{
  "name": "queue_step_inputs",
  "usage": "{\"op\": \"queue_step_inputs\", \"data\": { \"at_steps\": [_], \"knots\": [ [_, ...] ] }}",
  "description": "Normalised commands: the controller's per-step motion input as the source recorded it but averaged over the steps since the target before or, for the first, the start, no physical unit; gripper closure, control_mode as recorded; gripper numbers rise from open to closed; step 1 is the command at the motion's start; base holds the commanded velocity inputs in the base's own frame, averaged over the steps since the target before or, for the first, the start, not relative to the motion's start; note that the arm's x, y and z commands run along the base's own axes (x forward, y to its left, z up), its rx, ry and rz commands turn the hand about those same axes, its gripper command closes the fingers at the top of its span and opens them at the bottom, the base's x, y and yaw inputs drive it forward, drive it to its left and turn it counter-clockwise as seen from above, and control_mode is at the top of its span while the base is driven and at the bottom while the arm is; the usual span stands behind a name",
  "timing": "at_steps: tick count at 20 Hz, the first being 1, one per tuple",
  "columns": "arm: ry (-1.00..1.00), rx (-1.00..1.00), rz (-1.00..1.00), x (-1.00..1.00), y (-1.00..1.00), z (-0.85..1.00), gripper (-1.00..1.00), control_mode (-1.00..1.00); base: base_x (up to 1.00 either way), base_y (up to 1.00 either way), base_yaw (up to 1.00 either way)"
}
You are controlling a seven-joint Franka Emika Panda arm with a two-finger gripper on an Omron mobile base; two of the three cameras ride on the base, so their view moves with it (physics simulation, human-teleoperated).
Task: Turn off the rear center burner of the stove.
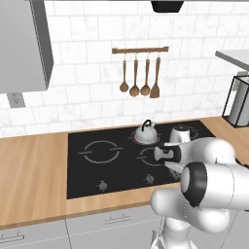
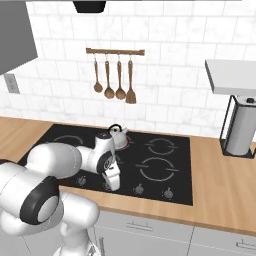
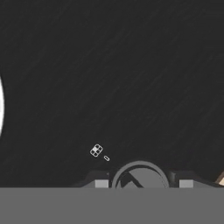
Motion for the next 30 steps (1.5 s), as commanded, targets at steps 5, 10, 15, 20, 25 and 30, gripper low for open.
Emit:
{"op": "queue_step_inputs", "data": {
  "at_steps": [5, 10, 15, 20, 25, 30],
  "knots": [
    [0.0, 0.0, -0.21, -0.29, 0.38, -0.42, 1.0, -1.0, 0.0, 0.0, 0.0],
    [-0.02, 0.0, -0.23, -0.28, 0.35, -0.47, 1.0, -1.0, 0.0, 0.0, 0.0],
    [0.0, 0.0, -0.26, -0.12, 0.29, -0.47, 1.0, -1.0, 0.0, 0.0, 0.0],
    [0.0, 0.0, -0.3, 0.0, 0.06, -0.47, 1.0, -1.0, 0.0, 0.0, 0.0],
    [0.0, 0.0, -0.26, 0.02, 0.0, -0.41, 1.0, -1.0, 0.0, 0.0, 0.0],
    [0.0, -0.01, -0.19, 0.04, -0.15, -0.36, 1.0, -1.0, 0.0, 0.0, 0.0]
  ]
}}
